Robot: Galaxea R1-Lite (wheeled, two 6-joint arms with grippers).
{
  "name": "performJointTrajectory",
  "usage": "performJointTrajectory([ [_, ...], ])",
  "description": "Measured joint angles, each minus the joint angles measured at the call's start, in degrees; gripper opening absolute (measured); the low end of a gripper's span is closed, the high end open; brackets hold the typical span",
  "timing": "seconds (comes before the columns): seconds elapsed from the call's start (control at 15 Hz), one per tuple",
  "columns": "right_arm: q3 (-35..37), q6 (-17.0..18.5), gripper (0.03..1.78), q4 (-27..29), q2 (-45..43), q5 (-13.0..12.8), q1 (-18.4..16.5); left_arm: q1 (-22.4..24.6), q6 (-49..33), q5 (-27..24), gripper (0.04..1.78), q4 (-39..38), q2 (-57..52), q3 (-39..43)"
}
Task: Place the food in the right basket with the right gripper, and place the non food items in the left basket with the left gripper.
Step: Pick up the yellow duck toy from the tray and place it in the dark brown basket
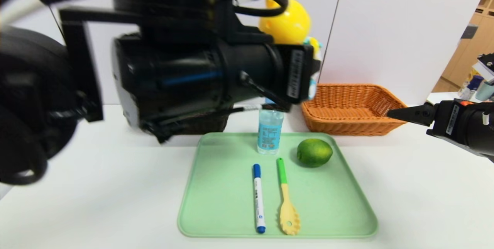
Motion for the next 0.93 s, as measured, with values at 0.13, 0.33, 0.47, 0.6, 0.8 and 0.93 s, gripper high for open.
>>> performJointTrajectory([
  [0.13,0.0,0.0,1.71,0.1,0.0,-0.1,0.0,7.9,-1.1,-3.0,0.75,8.8,-2.5,-4.5],
  [0.33,0.0,0.0,1.71,0.1,0.1,0.0,0.0,20.5,-2.8,-7.1,0.75,18.7,-3.0,-10.0],
  [0.47,0.2,0.0,1.71,0.1,0.1,0.0,0.0,27.1,-3.1,-9.1,0.75,20.6,-0.9,-11.3],
  [0.6,0.4,0.0,1.71,0.1,0.0,-0.1,0.1,31.0,-3.3,-9.7,0.75,20.9,2.5,-11.6],
  [0.8,0.5,0.1,1.71,0.2,-0.1,-0.4,0.0,33.8,-3.3,-9.8,0.75,19.0,8.1,-11.8],
  [0.93,0.5,0.1,1.71,0.1,-0.2,-1.6,0.0,35.2,-3.3,-9.6,0.75,15.7,12.1,-11.9],
])
